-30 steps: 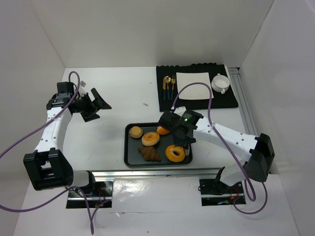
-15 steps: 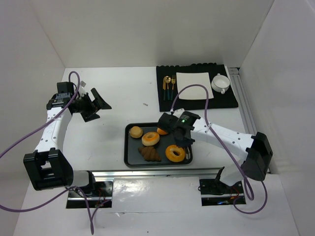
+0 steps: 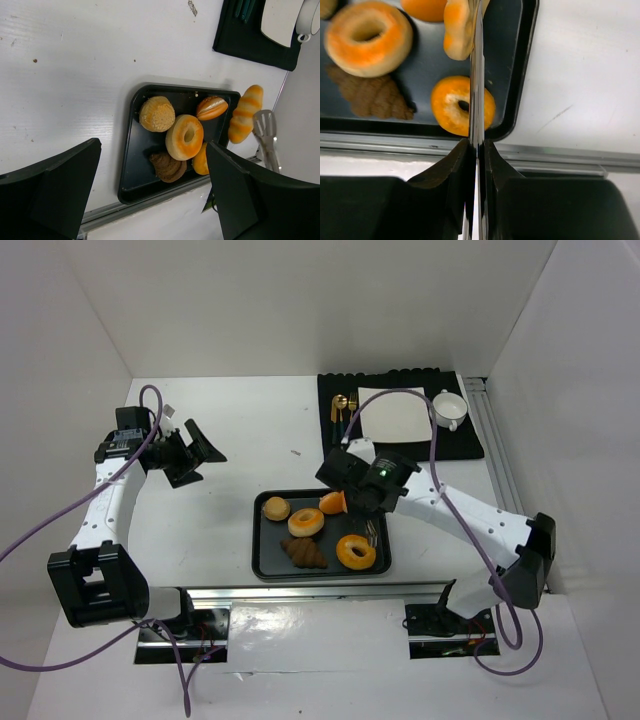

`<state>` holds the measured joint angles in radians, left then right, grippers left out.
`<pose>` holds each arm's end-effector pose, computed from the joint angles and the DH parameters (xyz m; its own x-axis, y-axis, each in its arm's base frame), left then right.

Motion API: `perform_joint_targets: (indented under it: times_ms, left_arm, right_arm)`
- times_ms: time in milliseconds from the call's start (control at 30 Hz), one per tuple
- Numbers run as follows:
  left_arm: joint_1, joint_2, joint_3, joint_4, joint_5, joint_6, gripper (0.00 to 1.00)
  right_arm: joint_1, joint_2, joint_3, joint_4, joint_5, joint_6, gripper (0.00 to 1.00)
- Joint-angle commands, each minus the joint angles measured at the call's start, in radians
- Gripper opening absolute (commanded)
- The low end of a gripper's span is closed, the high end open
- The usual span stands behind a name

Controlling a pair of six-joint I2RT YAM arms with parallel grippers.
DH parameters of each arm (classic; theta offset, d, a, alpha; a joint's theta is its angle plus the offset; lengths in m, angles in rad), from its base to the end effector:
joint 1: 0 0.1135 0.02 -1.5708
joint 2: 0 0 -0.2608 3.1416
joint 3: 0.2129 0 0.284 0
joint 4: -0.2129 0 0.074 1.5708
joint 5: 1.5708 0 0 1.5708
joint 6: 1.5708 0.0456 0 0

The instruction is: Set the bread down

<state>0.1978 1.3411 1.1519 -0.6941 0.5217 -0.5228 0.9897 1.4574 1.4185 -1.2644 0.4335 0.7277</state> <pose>0.3149 0.0399 0.2864 -0.7263 -0.5871 -0.3575 -0.2573 0.7145 -0.6506 0.1811 0.2408 0.3105 -0.8593 -0.2088 -0.4668 -0.1687 0.9775 -0.1267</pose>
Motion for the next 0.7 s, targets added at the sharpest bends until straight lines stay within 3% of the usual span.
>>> perform_joint_targets:
  times_ms: [0, 167, 367, 500, 667]
  left_arm:
    - [0.003, -0.005, 0.002, 0.021, 0.020, 0.023, 1.00]
    - [0.003, -0.016, 0.002, 0.021, -0.002, 0.032, 1.00]
    - [0.003, 0.007, 0.042, 0.001, 0.012, 0.032, 1.00]
    - [0.003, 0.007, 0.051, -0.008, -0.023, 0.032, 1.00]
    - [0.003, 0.007, 0.062, -0.031, -0.038, 0.032, 1.00]
  right_arm:
    - [-0.066, -0.055, 0.091, 0.037, 0.085, -0.014, 0.00]
    - [-0.291, -0.028, 0.160, 0.328, 0.079, -0.181, 0.00]
    - [-0.570, 0.144, 0.209, 0.631, 0.036, -0.312, 0.00]
    - [-0.687, 0.289, 0.246, 0.732, -0.082, -0.321, 0.00]
    - [-0.741, 0.360, 0.235, 0.824, -0.122, -0.300, 0.00]
